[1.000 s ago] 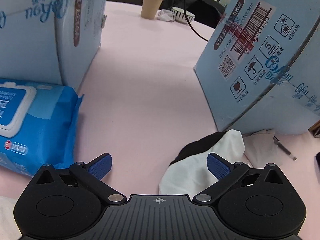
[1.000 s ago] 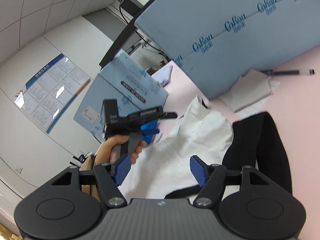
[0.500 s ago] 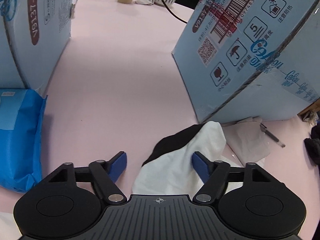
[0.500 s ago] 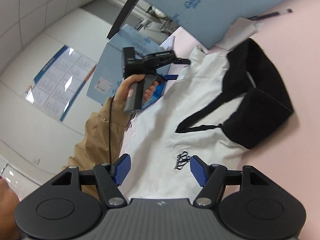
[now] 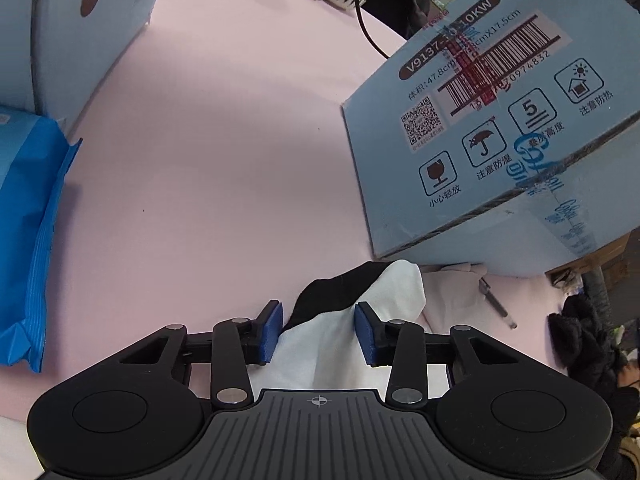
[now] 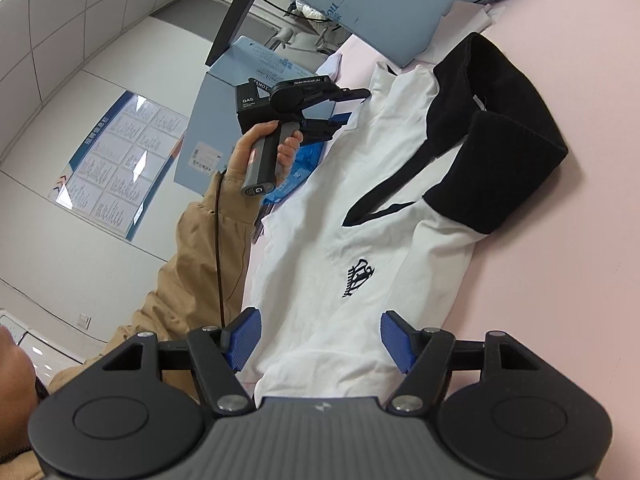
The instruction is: Fold clothes
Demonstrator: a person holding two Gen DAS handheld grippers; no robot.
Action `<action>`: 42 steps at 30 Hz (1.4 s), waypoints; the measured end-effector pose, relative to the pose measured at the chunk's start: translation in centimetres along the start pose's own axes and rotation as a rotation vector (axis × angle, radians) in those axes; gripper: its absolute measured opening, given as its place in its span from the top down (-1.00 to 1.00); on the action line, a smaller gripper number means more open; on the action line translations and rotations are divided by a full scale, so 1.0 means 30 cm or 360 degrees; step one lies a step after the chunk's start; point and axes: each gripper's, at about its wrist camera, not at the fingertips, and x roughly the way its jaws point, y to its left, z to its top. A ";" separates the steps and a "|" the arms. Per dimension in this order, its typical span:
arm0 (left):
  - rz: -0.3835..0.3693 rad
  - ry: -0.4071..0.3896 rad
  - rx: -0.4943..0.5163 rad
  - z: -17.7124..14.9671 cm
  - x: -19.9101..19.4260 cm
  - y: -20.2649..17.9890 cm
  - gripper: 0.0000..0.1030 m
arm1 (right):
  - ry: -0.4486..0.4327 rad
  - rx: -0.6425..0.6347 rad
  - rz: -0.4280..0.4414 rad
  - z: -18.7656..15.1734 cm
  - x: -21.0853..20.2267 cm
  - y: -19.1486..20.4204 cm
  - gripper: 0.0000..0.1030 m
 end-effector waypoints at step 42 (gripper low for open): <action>-0.0296 -0.0592 0.0474 -0.210 -0.236 -0.125 0.89 | 0.0351 -0.0445 -0.0388 -0.196 0.123 0.179 -0.41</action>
